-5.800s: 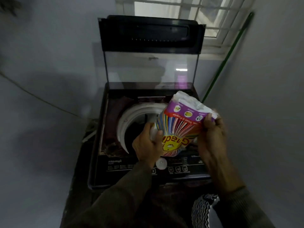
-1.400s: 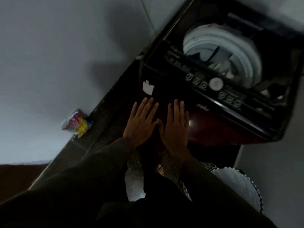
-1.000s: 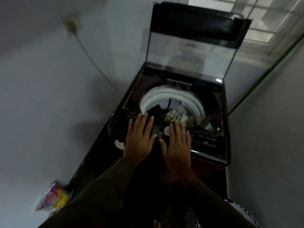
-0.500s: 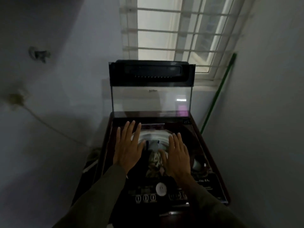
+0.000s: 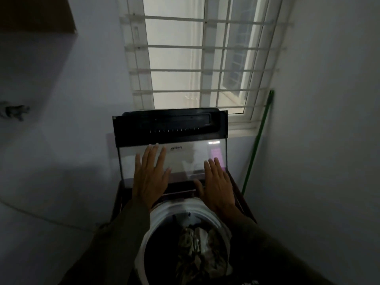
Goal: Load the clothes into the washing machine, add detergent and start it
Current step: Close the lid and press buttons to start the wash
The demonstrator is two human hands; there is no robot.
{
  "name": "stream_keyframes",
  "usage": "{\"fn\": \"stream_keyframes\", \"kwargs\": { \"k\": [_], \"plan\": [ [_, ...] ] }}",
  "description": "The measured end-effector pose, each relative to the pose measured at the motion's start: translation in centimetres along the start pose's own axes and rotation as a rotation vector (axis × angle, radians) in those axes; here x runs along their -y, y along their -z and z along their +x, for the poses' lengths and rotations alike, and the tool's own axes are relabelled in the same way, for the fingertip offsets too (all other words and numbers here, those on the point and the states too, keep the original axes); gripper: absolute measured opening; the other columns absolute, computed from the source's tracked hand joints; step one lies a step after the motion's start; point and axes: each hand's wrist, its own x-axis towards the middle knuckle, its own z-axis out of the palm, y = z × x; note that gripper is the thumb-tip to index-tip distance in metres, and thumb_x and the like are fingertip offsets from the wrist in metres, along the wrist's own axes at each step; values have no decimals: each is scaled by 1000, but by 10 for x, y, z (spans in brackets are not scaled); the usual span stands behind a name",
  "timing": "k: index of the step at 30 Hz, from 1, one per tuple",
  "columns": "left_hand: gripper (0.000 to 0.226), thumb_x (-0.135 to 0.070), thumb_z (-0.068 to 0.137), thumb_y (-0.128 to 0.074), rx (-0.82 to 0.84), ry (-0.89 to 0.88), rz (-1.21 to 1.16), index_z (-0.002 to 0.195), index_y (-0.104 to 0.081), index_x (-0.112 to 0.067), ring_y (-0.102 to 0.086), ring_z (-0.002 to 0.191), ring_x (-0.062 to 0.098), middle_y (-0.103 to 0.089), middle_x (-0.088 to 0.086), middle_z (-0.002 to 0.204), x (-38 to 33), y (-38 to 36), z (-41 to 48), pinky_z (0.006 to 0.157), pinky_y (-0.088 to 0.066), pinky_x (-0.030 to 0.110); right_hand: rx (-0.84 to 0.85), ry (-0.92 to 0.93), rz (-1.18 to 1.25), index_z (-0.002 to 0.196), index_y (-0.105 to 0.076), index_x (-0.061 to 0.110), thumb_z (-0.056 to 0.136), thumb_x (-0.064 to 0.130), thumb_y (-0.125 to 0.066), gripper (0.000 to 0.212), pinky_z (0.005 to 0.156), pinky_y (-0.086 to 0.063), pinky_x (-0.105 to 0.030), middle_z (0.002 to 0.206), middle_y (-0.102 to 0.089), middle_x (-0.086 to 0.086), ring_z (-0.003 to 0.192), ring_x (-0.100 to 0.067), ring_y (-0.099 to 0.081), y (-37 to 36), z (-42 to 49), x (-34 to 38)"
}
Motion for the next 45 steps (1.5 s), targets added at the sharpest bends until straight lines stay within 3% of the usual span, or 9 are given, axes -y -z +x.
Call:
{"fn": "stream_keyframes", "kwargs": {
  "k": [3, 6, 10, 16, 24, 28, 31, 37, 45],
  "plan": [
    [65, -46, 95, -39, 5, 7, 58, 151, -32, -13, -26, 147, 32, -33, 16, 156, 4, -10, 30, 116, -23, 61, -13, 24, 29, 156, -13, 10, 100, 57, -32, 75, 123, -15, -49, 165, -4, -9, 152, -22, 5, 5, 37, -10],
    [67, -51, 95, -32, 21, 13, 119, 150, -36, -12, -30, 145, 34, -37, 17, 154, 7, -15, 60, 116, -23, 61, -20, 56, 9, 156, -10, 11, 99, 60, -31, 78, 122, -12, -47, 165, -2, -10, 152, -23, 5, 10, 75, -18],
    [70, -53, 96, -26, 55, 38, 178, 151, -34, -12, -28, 146, 34, -35, 16, 156, 12, -18, 101, 117, -21, 61, -70, 110, -14, 157, -9, 9, 98, 61, -32, 81, 121, -19, -52, 165, -4, -11, 152, -25, 3, 19, 131, -28],
    [68, -50, 100, -39, 138, 94, 237, 154, -26, -12, -22, 148, 32, -29, 15, 158, 38, -24, 168, 118, -20, 57, -17, 156, 11, 157, -2, 11, 97, 59, -40, 86, 119, -19, -57, 165, -2, -10, 152, -26, 4, 31, 210, -25],
    [70, -58, 100, -27, 297, 172, 222, 156, -17, -17, -13, 151, 26, -21, 8, 162, 69, -49, 218, 119, -9, 57, 90, 181, -82, 157, -3, 12, 97, 64, -31, 84, 121, -5, -58, 165, -3, -9, 152, -27, 8, 19, 276, -19],
    [64, -57, 99, -33, 214, 201, 183, 147, -39, -14, -36, 139, 31, -45, 14, 148, 70, -58, 223, 117, -17, 57, 37, 151, -27, 153, -23, 13, 99, 60, -30, 72, 119, -7, -60, 157, -29, -11, 150, -30, -12, 15, 279, -16],
    [57, -52, 100, -37, 150, 207, 163, 141, -47, -12, -42, 134, 33, -51, 14, 141, 64, -55, 219, 116, -19, 57, -39, 134, 36, 146, -37, 14, 100, 57, -31, 64, 118, -12, -61, 149, -41, -13, 145, -31, -25, 18, 273, -13],
    [48, -48, 100, -39, 3, 199, 135, 127, -58, -13, -52, 122, 35, -61, 14, 127, 49, -36, 196, 115, -23, 56, -127, 106, 27, 134, -54, 16, 102, 51, -34, 51, 112, -21, -61, 139, -52, -14, 134, -34, -38, 41, 249, -6],
    [39, -41, 101, -36, -209, 139, 137, 109, -65, -17, -61, 95, 29, -69, 7, 101, 29, 1, 148, 101, -39, 46, -258, 173, 24, 109, -71, 20, 93, 62, -46, 52, 99, -38, -55, 104, -68, -15, 112, -37, -53, 81, 196, -10]
  ]
}}
